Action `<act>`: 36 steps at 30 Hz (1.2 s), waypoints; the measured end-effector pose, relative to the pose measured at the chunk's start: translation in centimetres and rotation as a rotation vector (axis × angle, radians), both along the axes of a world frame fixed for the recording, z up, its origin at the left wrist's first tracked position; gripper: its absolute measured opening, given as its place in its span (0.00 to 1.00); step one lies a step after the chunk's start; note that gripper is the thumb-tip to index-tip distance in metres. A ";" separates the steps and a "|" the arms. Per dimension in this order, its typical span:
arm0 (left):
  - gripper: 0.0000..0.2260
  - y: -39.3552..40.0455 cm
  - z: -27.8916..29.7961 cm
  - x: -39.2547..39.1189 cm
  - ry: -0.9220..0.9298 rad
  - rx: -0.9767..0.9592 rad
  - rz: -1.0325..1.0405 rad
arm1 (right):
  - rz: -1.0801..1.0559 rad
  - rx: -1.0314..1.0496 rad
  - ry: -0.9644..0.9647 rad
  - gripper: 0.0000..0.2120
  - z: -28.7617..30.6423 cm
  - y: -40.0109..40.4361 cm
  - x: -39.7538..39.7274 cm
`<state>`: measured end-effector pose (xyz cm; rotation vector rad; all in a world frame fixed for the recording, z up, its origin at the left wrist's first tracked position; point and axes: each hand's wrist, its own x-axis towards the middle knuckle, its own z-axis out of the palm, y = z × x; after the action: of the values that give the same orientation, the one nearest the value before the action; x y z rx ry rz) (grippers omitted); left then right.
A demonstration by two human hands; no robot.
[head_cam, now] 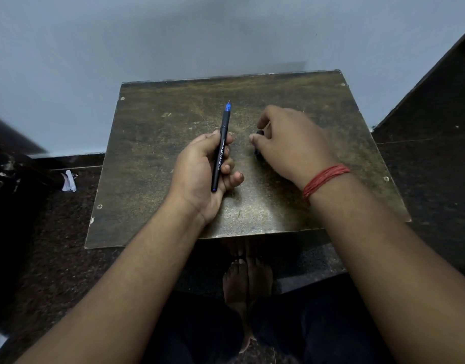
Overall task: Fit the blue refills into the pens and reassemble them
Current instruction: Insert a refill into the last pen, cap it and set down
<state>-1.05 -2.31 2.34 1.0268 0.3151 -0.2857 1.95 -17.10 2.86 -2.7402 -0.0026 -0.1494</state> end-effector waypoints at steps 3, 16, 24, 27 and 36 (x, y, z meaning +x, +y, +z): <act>0.08 -0.1 0.1 0.0 0.009 -0.012 -0.002 | 0.028 -0.098 -0.012 0.12 -0.3 1.0 -0.2; 0.09 -0.1 0.0 -0.1 0.003 -0.009 -0.021 | 0.057 -0.132 0.116 0.11 0.4 1.5 -0.2; 0.08 -0.4 0.1 -0.5 -0.089 0.113 -0.057 | -0.139 0.699 -0.032 0.06 0.2 0.0 0.5; 0.09 -0.6 0.0 -0.7 -0.121 0.152 -0.088 | -0.162 1.209 -0.096 0.06 0.5 -0.3 0.5; 0.09 -0.8 -0.4 -0.9 -0.166 0.203 -0.197 | -0.134 1.376 -0.094 0.10 0.7 -0.5 0.4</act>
<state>-1.91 -3.13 1.92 1.2764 0.0930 -0.3479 2.34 -17.64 3.56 -1.3579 0.1849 -0.2085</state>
